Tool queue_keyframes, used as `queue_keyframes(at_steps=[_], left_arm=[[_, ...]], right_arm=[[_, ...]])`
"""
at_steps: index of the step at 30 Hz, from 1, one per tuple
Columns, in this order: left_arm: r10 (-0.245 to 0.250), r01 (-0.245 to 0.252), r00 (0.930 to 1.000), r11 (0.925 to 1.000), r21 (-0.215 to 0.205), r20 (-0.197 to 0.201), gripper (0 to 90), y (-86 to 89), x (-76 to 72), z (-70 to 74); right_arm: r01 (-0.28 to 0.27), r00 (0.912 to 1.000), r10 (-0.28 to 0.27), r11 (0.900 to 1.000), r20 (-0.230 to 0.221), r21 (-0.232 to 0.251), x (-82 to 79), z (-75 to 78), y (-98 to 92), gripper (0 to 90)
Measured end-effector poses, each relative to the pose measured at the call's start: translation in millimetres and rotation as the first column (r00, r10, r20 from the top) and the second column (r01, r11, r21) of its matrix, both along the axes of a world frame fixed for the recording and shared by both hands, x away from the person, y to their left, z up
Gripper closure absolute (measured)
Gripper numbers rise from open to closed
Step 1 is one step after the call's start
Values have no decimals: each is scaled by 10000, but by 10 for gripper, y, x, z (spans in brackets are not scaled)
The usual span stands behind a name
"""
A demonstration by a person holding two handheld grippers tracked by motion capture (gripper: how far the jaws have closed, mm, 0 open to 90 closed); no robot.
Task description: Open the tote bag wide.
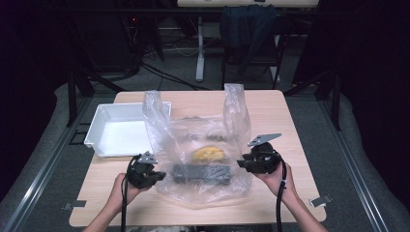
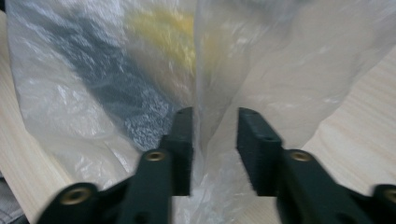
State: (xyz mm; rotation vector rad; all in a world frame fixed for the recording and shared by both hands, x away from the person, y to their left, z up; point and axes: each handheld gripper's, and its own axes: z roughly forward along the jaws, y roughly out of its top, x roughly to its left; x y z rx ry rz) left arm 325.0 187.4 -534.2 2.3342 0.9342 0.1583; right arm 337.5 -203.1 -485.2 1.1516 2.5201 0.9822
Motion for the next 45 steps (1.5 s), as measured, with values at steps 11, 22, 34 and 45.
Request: queue_keyframes(at_steps=[11, 22, 34, 45], left_arm=[[-36, 37, 9999, 9999, 115, -167, 873, 10, 8, -6], [-57, 63, 9991, 9999, 147, -412, 743, 24, 26, 22], [1236, -1199, 9922, 9812, -1511, 157, 409, 147, 265, 431], [1168, -1113, 9923, 9867, -1181, 401, 821, -147, 389, 317]], right_arm=[[-199, 9984, 195, 9998, -532, -76, -65, -118, -57, 900], [-471, 9960, 450, 9986, -775, -256, -147, -166, -110, 900], [-665, 9933, 605, 9960, -981, -594, -143, -226, -121, 900], [-666, 9940, 606, 9957, -914, -645, -157, -228, -124, 900]])
